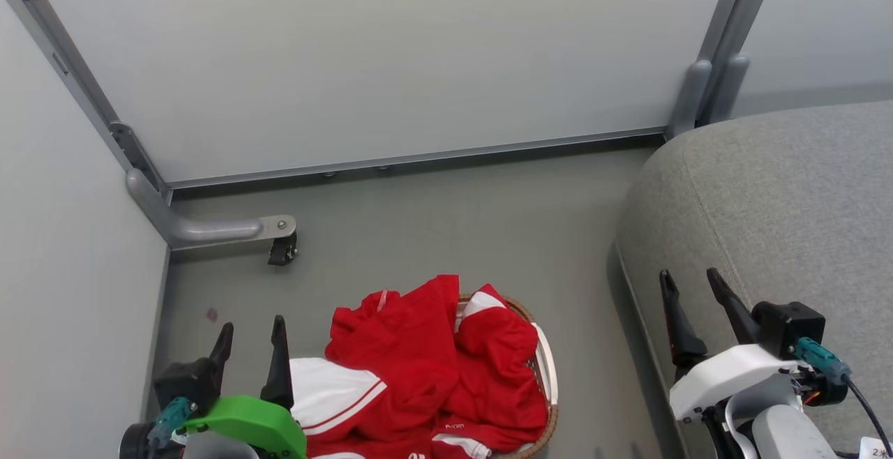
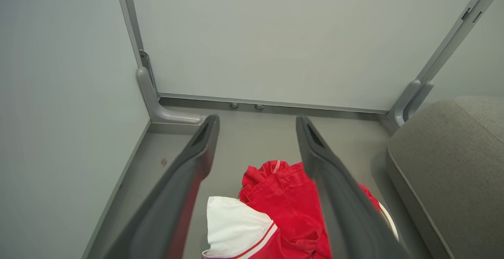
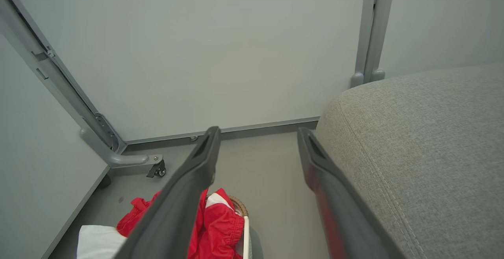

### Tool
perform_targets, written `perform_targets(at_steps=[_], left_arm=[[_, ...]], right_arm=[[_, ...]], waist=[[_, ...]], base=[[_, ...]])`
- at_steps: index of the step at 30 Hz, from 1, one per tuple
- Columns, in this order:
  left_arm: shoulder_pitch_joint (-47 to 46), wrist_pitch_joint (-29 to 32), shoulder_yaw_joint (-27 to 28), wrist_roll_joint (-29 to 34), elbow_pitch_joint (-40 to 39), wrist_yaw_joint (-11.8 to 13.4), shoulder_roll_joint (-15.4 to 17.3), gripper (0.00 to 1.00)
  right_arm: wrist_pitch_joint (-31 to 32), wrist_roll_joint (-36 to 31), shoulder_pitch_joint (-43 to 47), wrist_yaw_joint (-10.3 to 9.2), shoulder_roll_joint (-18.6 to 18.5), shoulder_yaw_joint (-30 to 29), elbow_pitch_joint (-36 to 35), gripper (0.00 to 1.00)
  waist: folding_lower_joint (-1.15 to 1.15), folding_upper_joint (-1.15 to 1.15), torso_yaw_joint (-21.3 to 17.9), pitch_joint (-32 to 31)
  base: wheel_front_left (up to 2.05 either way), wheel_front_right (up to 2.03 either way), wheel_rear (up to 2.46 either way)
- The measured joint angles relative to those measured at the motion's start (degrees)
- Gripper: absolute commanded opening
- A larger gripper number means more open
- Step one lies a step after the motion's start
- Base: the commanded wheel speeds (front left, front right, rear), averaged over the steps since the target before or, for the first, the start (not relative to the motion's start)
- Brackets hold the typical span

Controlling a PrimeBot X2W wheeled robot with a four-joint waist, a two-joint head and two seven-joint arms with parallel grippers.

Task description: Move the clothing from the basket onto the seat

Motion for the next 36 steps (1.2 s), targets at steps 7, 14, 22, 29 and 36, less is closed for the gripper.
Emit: perform_targets(at_steps=[7,14,22,29,36], left_arm=[[-0.25,-0.77,-0.78,2.77,1.77,-0.67,-0.18,1.0],[-4.91,-1.57,-2.82,5.31,3.02,-1.19,-0.23,1.0],[-13.0,-2.3,-4.27,8.92,5.53,-1.47,-0.24,1.0],[-19.64,-2.64,-4.46,10.22,9.11,-1.7,-0.27,1.0],[-28.13,-2.65,-5.08,12.68,14.92,-1.79,0.41,1.0]], right_arm=[[-0.73,-3.52,-0.27,0.0,0.04,0.38,0.0,1.0],[-1.51,-7.73,-4.32,0.02,-0.02,1.31,-2.1,1.0],[-2.48,-10.44,-11.02,0.02,0.08,2.03,-7.3,1.0],[-2.56,-9.0,-15.1,0.02,0.1,3.04,-11.4,1.0],[-2.56,-7.95,-19.91,0.02,0.09,4.12,-14.28,1.0]], waist=[[0.0,0.0,-0.23,1.73],[0.0,0.0,-0.61,6.34],[0.0,0.0,-1.85,14.99],[0.0,0.0,-3.3,22.63],[0.01,0.0,-5.13,31.64]], base=[[0.0,0.0,0.0],[0.0,0.0,0.0],[0.0,0.0,0.0],[0.0,0.0,0.0],[0.0,0.0,0.0]])
